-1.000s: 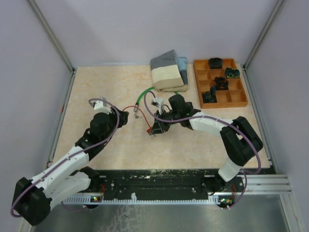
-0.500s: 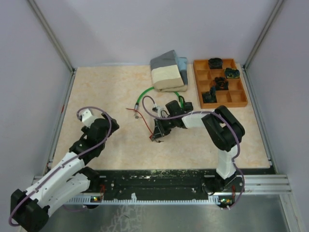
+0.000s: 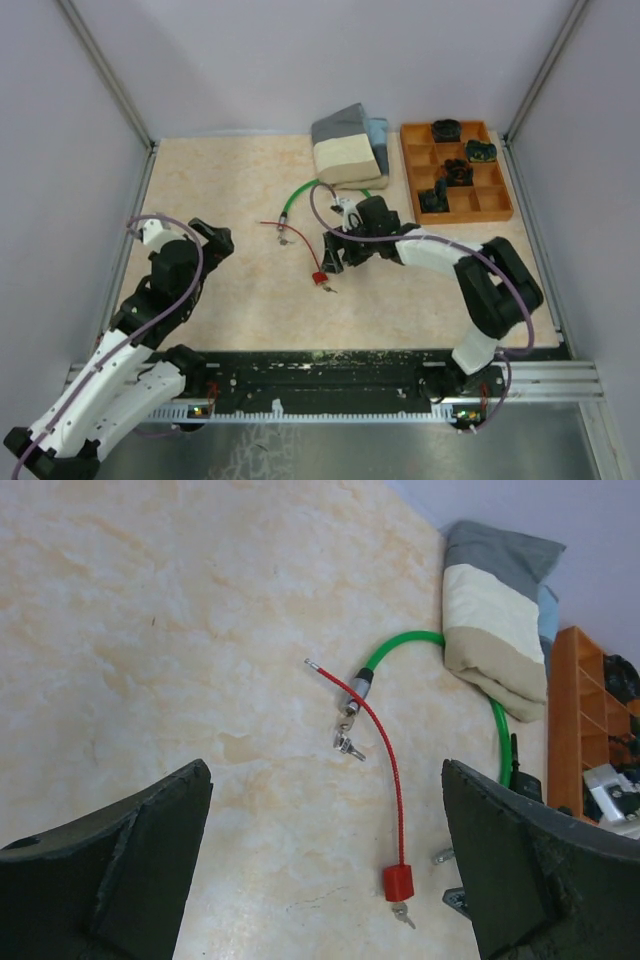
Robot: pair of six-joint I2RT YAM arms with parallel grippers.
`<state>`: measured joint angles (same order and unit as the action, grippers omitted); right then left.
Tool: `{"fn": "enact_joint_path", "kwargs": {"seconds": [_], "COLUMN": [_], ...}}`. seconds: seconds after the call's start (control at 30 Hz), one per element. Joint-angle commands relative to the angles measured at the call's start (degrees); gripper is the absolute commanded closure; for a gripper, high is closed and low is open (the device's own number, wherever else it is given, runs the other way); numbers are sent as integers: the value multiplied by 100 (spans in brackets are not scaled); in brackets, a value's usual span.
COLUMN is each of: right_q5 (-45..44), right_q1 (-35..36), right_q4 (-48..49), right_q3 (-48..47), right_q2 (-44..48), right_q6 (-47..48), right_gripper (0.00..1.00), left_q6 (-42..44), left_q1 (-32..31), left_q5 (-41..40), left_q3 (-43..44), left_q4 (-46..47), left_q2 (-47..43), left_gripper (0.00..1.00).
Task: Unlock with the key
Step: Place the lock at the center of the board, then reset both arms
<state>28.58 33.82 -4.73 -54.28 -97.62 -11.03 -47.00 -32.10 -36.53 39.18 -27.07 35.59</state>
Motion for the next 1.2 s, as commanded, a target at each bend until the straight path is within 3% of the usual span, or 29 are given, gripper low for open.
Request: {"fn": "enact_joint_path", "kwargs": {"seconds": [0.0,0.23,0.43,0.6,0.8,1.17], "right_q5": [-1465,-3343,-4478,-4983,-5301,-5327], "right_q1": [-82,-82,-86,-86,-86,-86], "right_q4": [-131,213,169,-446,-805,-812], "right_q3": [170,1221,2029,2127,2080,2039], "right_q2": [1288,3703,6210,7577,8266,8101], "right_q6": [246,264,-111,-185,-231,-199], "right_gripper": [16,12,11,11,11,11], "left_q6": [518,948,1215,1687,2187,2370], "left_q1": [98,793,1918,2181,2181,2181], "left_q5": [506,1994,3438,3537,3141,2947], "left_q3": [294,449,513,683,856,717], "left_q4": [-31,92,112,-267,-328,-242], "left_q2": [0,354,251,-83,-854,-994], "left_gripper": [1,1,1,1,1,1]}}
